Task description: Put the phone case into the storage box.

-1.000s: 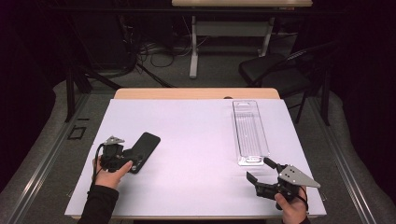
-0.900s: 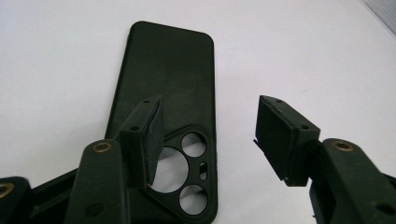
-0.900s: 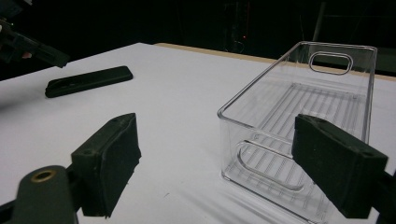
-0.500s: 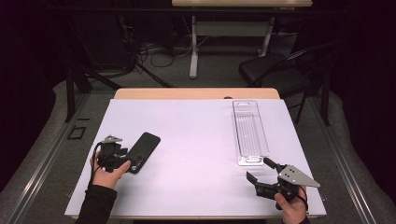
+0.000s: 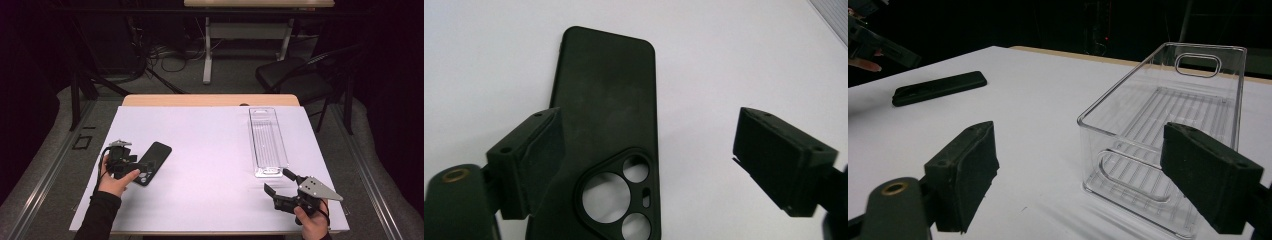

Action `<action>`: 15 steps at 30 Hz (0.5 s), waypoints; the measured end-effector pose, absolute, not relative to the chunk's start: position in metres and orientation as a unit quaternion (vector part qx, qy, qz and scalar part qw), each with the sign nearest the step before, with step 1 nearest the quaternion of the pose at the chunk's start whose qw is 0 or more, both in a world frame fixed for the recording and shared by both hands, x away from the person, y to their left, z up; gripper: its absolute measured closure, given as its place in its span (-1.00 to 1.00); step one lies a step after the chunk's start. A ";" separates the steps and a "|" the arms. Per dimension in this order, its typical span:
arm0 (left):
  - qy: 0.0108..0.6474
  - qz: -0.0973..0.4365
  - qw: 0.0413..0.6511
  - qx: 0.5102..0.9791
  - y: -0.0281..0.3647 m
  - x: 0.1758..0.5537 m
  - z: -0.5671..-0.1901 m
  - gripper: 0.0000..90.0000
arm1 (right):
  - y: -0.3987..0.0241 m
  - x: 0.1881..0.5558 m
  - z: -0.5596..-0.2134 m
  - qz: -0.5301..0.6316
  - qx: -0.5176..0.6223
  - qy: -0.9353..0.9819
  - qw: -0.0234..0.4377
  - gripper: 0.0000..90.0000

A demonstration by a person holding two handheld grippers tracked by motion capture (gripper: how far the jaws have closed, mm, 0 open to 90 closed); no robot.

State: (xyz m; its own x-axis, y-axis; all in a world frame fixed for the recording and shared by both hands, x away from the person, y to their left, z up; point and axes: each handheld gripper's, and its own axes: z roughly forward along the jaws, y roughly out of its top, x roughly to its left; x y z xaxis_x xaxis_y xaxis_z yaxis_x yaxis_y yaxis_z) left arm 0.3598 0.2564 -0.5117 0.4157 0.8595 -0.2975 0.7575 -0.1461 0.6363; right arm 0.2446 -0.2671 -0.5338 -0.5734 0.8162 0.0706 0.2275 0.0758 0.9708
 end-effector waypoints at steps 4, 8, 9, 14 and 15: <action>0.531 0.066 0.363 0.763 0.257 0.365 -0.509 -0.97 | -0.268 0.245 -0.534 0.563 0.382 0.685 0.261 -0.68; 0.534 0.062 0.356 0.765 0.257 0.371 -0.506 -0.99 | -0.268 0.244 -0.534 0.562 0.382 0.686 0.262 -0.68; 0.536 0.063 0.355 0.764 0.256 0.372 -0.505 -0.99 | -0.268 0.244 -0.534 0.562 0.382 0.685 0.262 -0.68; 0.535 0.066 0.357 0.763 0.256 0.376 -0.500 -0.99 | -0.268 0.245 -0.534 0.562 0.380 0.686 0.263 -0.68; 0.536 0.065 0.360 0.761 0.256 0.376 -0.499 -0.99 | -0.268 0.245 -0.534 0.562 0.380 0.686 0.263 -0.68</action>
